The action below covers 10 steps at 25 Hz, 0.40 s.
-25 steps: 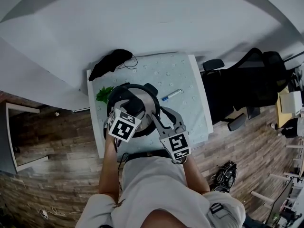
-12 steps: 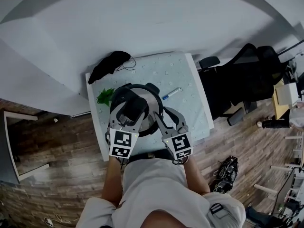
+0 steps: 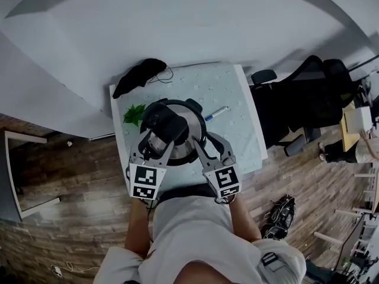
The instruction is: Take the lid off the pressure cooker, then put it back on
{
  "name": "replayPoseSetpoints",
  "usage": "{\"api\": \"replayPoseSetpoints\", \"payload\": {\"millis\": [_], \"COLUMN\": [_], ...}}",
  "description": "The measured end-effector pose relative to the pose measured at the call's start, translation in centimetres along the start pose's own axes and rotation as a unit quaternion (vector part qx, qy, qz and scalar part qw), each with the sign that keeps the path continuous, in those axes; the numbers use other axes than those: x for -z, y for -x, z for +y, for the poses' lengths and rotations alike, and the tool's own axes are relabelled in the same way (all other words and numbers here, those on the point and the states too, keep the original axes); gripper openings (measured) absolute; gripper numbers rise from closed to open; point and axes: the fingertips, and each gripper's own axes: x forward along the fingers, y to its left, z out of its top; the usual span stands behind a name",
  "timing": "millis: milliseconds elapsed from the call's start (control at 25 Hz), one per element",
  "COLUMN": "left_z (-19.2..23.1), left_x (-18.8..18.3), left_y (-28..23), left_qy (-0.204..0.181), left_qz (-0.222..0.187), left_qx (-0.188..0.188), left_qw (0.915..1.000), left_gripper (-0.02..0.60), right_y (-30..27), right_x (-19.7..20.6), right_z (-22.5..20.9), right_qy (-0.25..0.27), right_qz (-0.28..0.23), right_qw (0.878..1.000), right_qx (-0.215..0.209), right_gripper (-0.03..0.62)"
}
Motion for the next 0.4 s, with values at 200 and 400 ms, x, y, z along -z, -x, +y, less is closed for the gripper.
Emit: {"api": "replayPoseSetpoints", "payload": {"millis": [200, 400], "left_z": [-0.4, -1.2], "left_x": [0.5, 0.1], "left_y": [0.7, 1.1], "left_qy": [0.0, 0.003], "left_qz": [0.014, 0.007], "left_qx": [-0.044, -0.086], "left_qw": [0.9989, 0.9963], "left_gripper": [0.281, 0.272], "right_y": [0.4, 1.1], "right_x": [-0.6, -0.5], "right_z": [0.1, -0.7], "right_qy": [0.0, -0.002], "right_qz": [-0.024, -0.034], "right_qw": [0.999, 0.998], "right_qx": [-0.034, -0.057], "right_gripper": [0.14, 0.138]}}
